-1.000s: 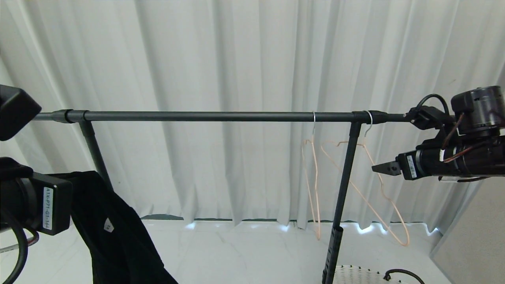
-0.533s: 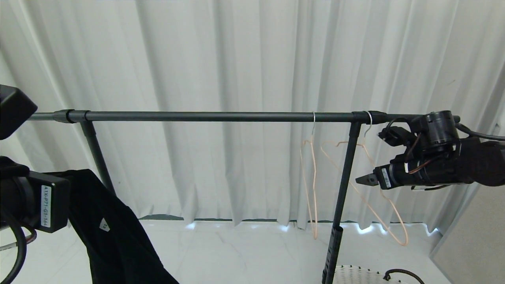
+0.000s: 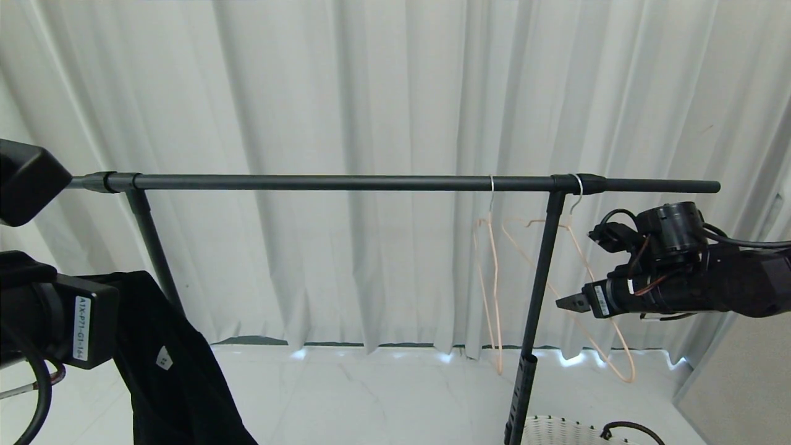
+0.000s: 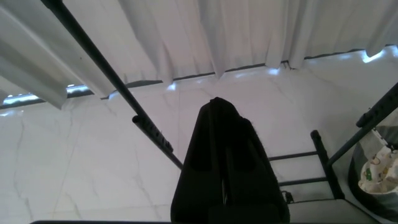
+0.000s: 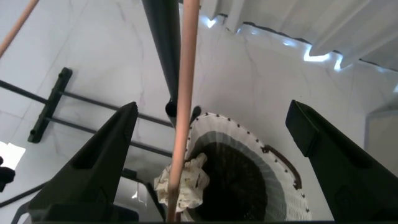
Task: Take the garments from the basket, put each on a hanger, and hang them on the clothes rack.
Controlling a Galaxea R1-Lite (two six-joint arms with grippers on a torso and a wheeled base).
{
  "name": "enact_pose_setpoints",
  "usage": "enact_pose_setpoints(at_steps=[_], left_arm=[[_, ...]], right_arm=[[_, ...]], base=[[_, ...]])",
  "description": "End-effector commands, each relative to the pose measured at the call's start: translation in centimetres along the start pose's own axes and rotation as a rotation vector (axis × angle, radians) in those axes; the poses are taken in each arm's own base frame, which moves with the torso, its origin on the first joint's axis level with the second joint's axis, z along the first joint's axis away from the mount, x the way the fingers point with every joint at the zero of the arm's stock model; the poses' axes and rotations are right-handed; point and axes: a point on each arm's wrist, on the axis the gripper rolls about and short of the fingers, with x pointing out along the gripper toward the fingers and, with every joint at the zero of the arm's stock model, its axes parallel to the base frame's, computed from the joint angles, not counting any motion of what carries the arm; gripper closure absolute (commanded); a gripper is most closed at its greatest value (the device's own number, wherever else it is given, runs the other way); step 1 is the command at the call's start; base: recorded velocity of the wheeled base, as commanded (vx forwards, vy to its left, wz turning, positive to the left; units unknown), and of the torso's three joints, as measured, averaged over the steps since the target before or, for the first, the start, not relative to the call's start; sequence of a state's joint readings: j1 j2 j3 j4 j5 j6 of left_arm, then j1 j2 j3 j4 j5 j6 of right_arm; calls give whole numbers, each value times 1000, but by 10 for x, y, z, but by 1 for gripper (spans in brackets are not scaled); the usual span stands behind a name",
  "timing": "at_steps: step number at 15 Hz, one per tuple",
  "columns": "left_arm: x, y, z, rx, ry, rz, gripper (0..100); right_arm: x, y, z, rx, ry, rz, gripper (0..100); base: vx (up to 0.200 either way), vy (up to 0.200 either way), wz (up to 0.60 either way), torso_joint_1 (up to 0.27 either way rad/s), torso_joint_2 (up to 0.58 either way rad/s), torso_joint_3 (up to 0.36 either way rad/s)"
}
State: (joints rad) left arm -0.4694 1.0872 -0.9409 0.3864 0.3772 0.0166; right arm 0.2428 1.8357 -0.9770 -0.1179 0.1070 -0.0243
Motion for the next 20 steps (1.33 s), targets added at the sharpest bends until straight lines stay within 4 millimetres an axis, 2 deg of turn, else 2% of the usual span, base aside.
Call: enact_pose_setpoints(at_steps=[1,2,3,9,14,17,20], left_arm=[[0,0,0,-1,1,0,100],[0,0,0,1,1,0,100],[0,0,0,-1,0,0,100],[-2,1,0,-4,-8,0,100],[-5,2,0,-9,-17,2,100],[-7,3,0,-12,-24,2,100],[-7,3,0,-11,-26,2,100]], right_arm=[[0,0,0,0,0,2,0],[1,0,-1,0,1,5,0],[1,0,0,0,1,5,100],[-1,0,3,-3,-29,4,100],[-16,2,9,-7,-75,17,100],[-37,5,15,40,-132,21,100],[-58,7,3,40,-143,20,100]], base=[[0,0,0,0,0,0],[0,0,0,0,0,0],[0,0,0,0,0,0],[0,0,0,0,0,0],[0,0,0,0,0,0],[0,0,0,0,0,0],[0,0,0,0,0,0]])
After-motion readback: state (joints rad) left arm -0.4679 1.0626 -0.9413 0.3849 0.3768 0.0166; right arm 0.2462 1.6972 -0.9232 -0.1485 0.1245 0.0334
